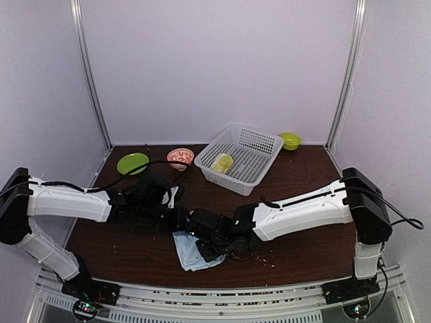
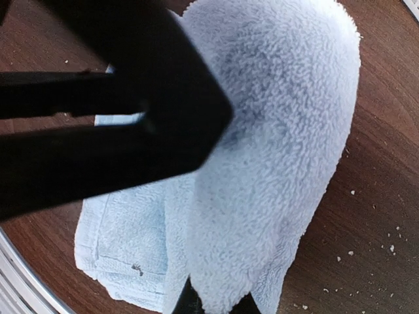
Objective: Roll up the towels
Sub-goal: Roll the towel at the center of the board.
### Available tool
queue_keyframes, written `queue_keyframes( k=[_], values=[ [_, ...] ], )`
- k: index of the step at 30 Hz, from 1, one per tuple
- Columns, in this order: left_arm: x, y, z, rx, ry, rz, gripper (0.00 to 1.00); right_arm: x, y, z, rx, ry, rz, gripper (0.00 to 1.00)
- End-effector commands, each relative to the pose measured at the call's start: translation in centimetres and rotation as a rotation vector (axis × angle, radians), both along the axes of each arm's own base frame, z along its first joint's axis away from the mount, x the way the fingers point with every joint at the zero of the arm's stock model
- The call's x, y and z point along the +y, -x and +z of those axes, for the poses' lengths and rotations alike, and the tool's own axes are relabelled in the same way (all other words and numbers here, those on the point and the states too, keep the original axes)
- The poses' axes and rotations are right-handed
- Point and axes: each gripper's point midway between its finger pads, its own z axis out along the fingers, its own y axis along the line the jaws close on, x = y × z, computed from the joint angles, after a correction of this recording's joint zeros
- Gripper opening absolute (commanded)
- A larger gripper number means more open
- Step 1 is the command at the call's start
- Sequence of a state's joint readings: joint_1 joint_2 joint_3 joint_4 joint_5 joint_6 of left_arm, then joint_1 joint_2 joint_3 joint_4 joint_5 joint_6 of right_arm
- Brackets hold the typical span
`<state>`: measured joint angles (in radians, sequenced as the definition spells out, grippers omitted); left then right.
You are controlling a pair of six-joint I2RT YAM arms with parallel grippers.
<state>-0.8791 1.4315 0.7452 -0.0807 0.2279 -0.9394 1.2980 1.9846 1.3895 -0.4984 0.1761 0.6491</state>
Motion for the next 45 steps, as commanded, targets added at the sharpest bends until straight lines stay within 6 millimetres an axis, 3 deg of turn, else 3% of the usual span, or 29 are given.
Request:
queue_keyframes(
  k=[1, 5, 9, 16, 22, 26, 29, 35, 38, 45],
  values=[
    [-2.4, -2.0, 1.2, -0.054, 0.069, -0.017, 0.27, 0.3, 0.1, -0.7, 0.011, 0.002, 0.019, 0.06],
    [-2.8, -3.0, 1.1, -0.063, 0.071, -0.008, 0.28, 0.2, 0.0, -0.6, 0.017, -0.011, 0.015, 0.06],
    [-2.0, -3.6, -0.4, -0.042, 0.062, 0.013, 0.26, 0.4, 0.2, -0.4, 0.024, -0.028, 0.03, 0.09],
    [-0.4, -3.5, -4.4, 0.034, 0.036, 0.045, 0.09, 1.2, 1.3, 0.5, 0.061, -0.082, 0.109, 0.37],
    [-0.9, -2.8, -7.1, 0.104, 0.053, 0.034, 0.0, 1.4, 2.1, 2.1, 0.072, -0.108, 0.176, 0.51],
    [-0.9, -2.5, -8.1, 0.129, 0.053, 0.034, 0.0, 0.7, 2.2, 4.4, 0.063, -0.147, 0.173, 0.53],
    [-0.3, -2.0, -8.6, 0.135, 0.041, 0.042, 0.0, -0.9, 1.1, 6.0, 0.068, -0.217, 0.109, 0.53],
    [1.2, -1.4, -8.6, 0.13, 0.015, 0.062, 0.0, -2.9, -0.5, 5.7, 0.184, -0.44, -0.042, 0.53],
    [1.9, -1.0, -8.6, 0.12, -0.008, 0.068, 0.0, -2.5, -0.9, 4.6, 0.234, -0.509, -0.074, 0.51],
    [3.2, -0.4, -8.9, 0.114, -0.052, 0.076, 0.0, 1.1, -0.8, 3.4, 0.291, -0.523, -0.041, 0.46]
  ],
)
